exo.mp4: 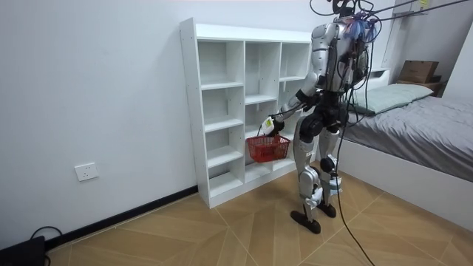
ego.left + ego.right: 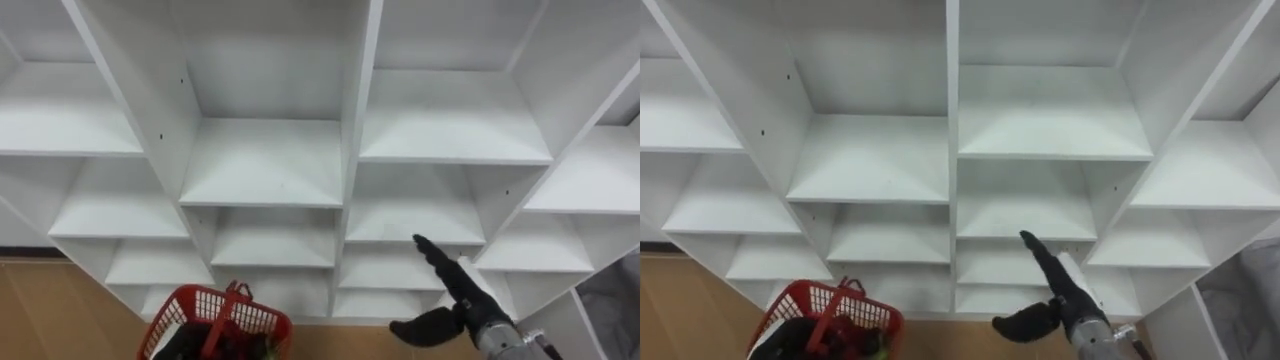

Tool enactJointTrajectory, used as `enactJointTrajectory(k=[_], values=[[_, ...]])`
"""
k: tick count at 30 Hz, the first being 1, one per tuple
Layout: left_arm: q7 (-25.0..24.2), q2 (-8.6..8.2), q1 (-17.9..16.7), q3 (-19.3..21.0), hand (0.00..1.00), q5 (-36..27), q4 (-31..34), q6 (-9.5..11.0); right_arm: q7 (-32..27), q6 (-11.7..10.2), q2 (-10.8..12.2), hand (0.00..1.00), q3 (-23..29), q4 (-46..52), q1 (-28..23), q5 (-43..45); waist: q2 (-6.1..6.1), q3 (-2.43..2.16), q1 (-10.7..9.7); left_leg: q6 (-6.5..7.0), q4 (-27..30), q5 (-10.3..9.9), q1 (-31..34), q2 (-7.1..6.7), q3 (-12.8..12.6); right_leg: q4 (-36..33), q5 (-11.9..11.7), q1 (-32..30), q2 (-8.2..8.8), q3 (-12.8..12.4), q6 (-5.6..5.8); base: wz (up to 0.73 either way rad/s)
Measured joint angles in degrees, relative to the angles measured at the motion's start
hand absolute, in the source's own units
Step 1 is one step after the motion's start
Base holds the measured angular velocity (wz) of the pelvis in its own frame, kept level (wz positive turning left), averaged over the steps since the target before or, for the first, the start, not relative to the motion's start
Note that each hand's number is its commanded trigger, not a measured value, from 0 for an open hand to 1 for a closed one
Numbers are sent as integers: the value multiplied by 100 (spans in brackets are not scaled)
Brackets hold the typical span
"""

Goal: Collect fruits from the closet

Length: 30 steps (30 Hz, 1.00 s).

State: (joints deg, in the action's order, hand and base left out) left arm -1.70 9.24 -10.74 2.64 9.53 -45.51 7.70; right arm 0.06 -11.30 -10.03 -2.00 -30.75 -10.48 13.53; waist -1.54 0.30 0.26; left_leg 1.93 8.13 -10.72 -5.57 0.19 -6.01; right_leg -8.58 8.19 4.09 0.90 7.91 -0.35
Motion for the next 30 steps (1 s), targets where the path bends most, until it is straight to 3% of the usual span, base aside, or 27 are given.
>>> enactJointTrajectory(k=[4, 9, 13, 16, 19, 26, 30], values=[[250, 2, -187, 244, 100, -5, -219, 17, -451, -34, -12, 0, 357, -474, -222, -280, -71, -42, -13, -2, -47, -2, -125, 2, 0, 19, 15, 138, -3, 6, 1, 0], [484, 34, -275, 511, 100, -140, -700, 18, -873, -121, -112, 0, 805, -1796, -207, -996, -115, -36, -9, -5, -50, -45, -275, 1, 1, 84, 40, 276, -9, 6, 14, 0], [586, 47, -509, 1026, 100, -212, -860, 17, -1007, -112, -130, 0, 1272, -2673, -396, -1444, -107, -41, -17, -6, -46, -88, -317, 2, 8, 88, 62, 327, -8, 8, 20, 0], [676, 76, -609, 1183, 100, -224, -929, -14, -1087, -35, -128, 0, 1299, -3169, -494, -1566, -85, -37, -44, -5, -48, -100, -315, 1, 14, 87, 65, 340, -9, 11, 25, 0], [704, 67, -704, 1177, 100, -229, -929, -29, -1104, 75, -114, 0, 1299, -3385, -526, -1564, -61, -38, -160, 2, -38, -122, -310, -3, 17, 83, 82, 329, -6, 8, 32, 0], [731, 12, -659, 1064, 100, -225, -937, -126, -1086, 169, -95, 0, 1181, -3603, -523, -1405, -9, -39, -191, 8, -39, -129, -320, -7, 10, 79, 91, 323, -6, -2, 38, 0], [776, -130, -660, 1034, 100, -209, -937, -168, -964, 471, -51, 0, 1006, -3721, -509, -1065, 36, -31, -174, 10, -43, -132, -315, -10, 12, 70, 105, 320, -2, 2, 42, 0]])
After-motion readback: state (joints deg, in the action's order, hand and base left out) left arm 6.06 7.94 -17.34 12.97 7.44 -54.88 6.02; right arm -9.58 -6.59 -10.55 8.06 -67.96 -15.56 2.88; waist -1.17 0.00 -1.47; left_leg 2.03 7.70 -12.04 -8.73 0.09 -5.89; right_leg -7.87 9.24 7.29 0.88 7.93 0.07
